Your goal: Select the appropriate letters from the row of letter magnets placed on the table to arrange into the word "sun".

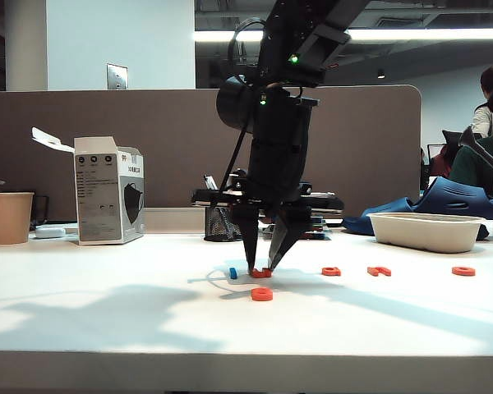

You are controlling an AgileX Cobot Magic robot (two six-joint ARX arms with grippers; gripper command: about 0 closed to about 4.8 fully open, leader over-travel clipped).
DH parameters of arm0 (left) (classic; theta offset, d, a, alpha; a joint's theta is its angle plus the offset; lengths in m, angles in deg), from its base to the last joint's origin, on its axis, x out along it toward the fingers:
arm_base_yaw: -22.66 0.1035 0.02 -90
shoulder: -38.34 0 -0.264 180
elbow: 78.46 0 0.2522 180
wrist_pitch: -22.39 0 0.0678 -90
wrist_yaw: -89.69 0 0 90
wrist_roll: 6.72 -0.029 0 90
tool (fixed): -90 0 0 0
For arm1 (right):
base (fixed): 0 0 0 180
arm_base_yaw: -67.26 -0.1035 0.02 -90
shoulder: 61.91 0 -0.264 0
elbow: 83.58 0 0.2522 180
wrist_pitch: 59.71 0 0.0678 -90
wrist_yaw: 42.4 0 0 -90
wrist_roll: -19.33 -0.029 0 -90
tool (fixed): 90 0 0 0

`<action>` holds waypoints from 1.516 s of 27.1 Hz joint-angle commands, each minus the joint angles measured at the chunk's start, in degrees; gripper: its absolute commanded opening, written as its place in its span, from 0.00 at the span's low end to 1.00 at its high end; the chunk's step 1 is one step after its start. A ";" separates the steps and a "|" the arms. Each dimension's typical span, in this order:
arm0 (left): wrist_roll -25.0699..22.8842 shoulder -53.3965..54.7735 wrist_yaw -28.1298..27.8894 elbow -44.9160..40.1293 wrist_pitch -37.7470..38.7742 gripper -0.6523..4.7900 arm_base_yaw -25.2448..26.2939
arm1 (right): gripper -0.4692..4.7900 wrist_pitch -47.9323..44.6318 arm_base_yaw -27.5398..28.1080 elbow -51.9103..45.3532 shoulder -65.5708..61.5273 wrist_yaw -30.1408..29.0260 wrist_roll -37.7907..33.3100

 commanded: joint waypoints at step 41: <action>-0.24 -0.24 -0.07 0.15 0.70 0.11 -0.04 | 0.29 12.07 -0.07 -2.73 12.37 5.70 -0.63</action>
